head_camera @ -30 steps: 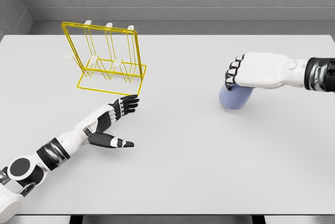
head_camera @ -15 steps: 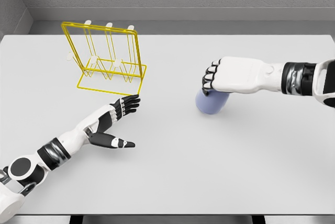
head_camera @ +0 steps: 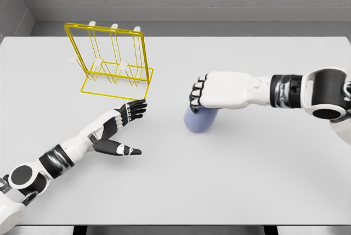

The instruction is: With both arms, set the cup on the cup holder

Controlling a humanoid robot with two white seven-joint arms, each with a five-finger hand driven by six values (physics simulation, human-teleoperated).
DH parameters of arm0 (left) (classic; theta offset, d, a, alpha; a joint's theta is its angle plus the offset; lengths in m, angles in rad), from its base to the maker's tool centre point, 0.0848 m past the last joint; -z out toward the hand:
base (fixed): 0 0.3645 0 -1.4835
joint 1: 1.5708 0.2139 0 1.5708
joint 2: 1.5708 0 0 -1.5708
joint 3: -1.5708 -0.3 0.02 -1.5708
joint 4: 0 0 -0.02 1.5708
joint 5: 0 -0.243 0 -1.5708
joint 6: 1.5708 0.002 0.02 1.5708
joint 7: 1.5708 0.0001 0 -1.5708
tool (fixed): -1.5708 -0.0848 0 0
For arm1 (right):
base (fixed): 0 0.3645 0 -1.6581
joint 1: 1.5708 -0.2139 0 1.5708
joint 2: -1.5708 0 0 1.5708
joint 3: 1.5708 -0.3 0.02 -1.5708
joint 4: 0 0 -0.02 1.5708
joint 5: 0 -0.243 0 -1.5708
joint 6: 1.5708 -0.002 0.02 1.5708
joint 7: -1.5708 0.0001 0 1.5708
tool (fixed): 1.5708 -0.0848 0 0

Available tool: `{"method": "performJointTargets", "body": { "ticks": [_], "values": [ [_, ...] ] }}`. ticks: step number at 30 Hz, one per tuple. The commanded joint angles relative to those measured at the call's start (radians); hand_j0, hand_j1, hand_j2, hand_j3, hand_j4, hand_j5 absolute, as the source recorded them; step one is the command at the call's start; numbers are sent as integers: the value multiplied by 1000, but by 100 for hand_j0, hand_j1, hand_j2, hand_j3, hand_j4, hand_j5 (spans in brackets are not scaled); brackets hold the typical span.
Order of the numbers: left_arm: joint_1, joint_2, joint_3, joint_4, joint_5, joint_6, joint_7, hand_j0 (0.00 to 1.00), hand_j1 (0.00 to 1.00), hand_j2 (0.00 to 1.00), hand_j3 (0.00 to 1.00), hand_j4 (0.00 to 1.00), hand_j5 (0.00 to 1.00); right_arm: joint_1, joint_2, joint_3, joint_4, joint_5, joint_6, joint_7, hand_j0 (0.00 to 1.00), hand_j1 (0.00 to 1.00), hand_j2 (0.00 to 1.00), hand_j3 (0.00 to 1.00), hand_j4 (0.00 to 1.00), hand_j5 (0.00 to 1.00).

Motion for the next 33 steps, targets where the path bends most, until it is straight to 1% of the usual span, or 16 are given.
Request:
{"method": "performJointTargets", "body": {
  "ticks": [1, 2, 6, 10, 11, 19, 20, 21, 22, 23, 26, 29, 31, 33],
  "values": [
    [0, 1, 0, 0, 3, 0, 0, 100, 100, 100, 100, 100, 100, 0, 13, 14, 0, -4, 3, 0, 54, 54, 54, 54, 54, 54],
    [2, 1, 0, 0, 3, 0, 0, 100, 100, 100, 100, 100, 100, 0, 29, 17, 0, -4, 3, 0, 54, 54, 54, 54, 54, 54],
    [0, 1, 0, 1, 3, 0, 0, 100, 100, 100, 100, 100, 100, 0, 44, 40, 0, -4, 3, 0, 54, 54, 54, 54, 54, 54],
    [0, -1, -3, 1, 3, 0, 0, 100, 100, 100, 100, 100, 100, 0, 50, 46, 0, -4, 3, 0, 54, 54, 54, 54, 54, 54],
    [-2, -5, -7, 3, 3, 0, 0, 100, 100, 100, 100, 100, 100, 0, 65, 51, 0, -3, 3, 0, 54, 54, 54, 54, 54, 54],
    [-2, -7, -7, 3, 3, 0, 0, 100, 100, 100, 100, 100, 100, 0, 92, 62, 0, -3, 3, 0, 54, 54, 54, 54, 54, 54],
    [0, -7, -7, 3, 3, 0, 0, 100, 100, 100, 100, 100, 100, 0, 92, 62, 0, -3, 3, 0, 57, 57, 57, 57, 57, 57],
    [0, -7, -7, 3, 3, 0, 0, 100, 100, 100, 100, 100, 100, 0, 92, 66, 0, 2, 3, 0, 79, 79, 79, 79, 79, 79],
    [0, -7, -7, 3, 3, 0, 0, 100, 100, 100, 100, 100, 100, 2, 92, 66, 0, 4, 3, 0, 96, 96, 96, 96, 96, 96],
    [0, -7, -7, 3, 3, 0, 0, 100, 100, 100, 100, 100, 100, 2, 90, 66, 0, 4, 3, 0, 99, 99, 99, 99, 99, 99],
    [0, -7, -6, 3, 5, -1, 0, 100, 100, 100, 100, 100, 100, 3, 90, 65, 0, 4, 3, 0, 100, 100, 100, 100, 100, 100],
    [0, -7, -4, 3, 6, -1, 0, 100, 100, 100, 100, 100, 100, 3, 88, 39, 0, -3, 3, 0, 100, 100, 100, 100, 100, 100],
    [0, -5, -4, 3, 6, -1, 0, 100, 100, 100, 100, 100, 100, 5, 92, -18, 0, -18, 3, 0, 100, 100, 100, 100, 100, 100],
    [0, -5, -3, 3, 6, -1, 0, 100, 100, 100, 100, 100, 100, 6, 85, -72, 0, -90, 3, 0, 100, 100, 100, 100, 100, 100]
  ]
}}
